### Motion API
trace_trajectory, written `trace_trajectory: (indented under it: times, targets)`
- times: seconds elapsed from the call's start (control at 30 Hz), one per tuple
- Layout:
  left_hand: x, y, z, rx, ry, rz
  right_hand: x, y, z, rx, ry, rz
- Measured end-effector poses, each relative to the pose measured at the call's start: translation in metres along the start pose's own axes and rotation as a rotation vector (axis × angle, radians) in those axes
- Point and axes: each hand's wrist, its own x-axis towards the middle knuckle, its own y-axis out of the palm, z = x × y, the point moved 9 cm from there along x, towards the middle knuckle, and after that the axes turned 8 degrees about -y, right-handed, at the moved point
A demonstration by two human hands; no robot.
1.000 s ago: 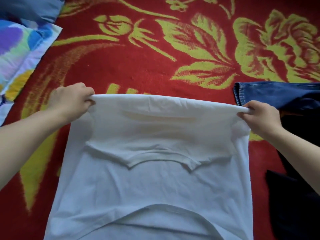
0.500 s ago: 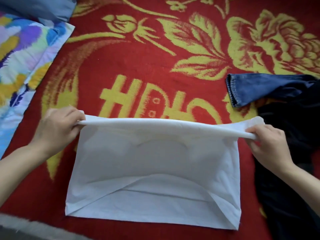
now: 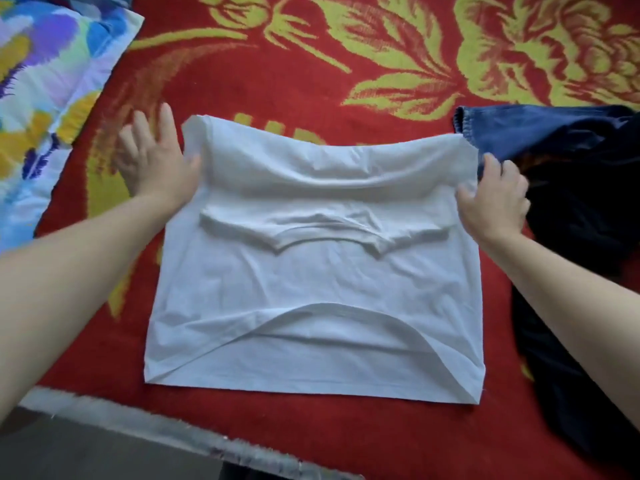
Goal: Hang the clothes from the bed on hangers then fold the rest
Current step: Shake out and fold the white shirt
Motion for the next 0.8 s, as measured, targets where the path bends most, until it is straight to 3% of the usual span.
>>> trace_trajectory:
  times: [0.07,0.17,0.27,0.37,0.5,0.6,0.67,0.73,0.8]
  targets:
    - [-0.050,0.024,0.002,0.042,0.167,0.112,-0.043,0.021,0.010,0.008,-0.134,0.109]
    - [-0.164,0.091,0.030,0.324,0.369,0.427,-0.134,0.072,0.011,-0.043,-0.270,0.433]
    - [-0.231,0.131,0.084,0.418,0.255,0.589,-0.204,0.109,-0.016,-0.242,-0.250,0.661]
    - [-0.238,0.128,0.117,0.431,0.106,0.549,-0.225,0.106,-0.038,-0.297,-0.197,0.575]
    - [-0.233,0.118,0.143,0.418,0.130,0.538,-0.236,0.083,-0.060,-0.172,-0.077,0.401]
    - [-0.230,0.097,0.152,0.408,0.274,0.443,-0.249,0.067,-0.049,-0.179,-0.362,0.373]
    - [-0.240,0.088,0.168,0.478,0.365,0.448,-0.268,0.071,-0.054,-0.260,-0.492,0.466]
    - [-0.244,0.086,0.185,0.526,0.377,0.497,-0.276,0.072,-0.061,-0.323,-0.565,0.529]
    - [-0.236,0.076,0.176,0.523,0.422,0.432,-0.264,0.069,-0.057,-0.337,-0.589,0.534]
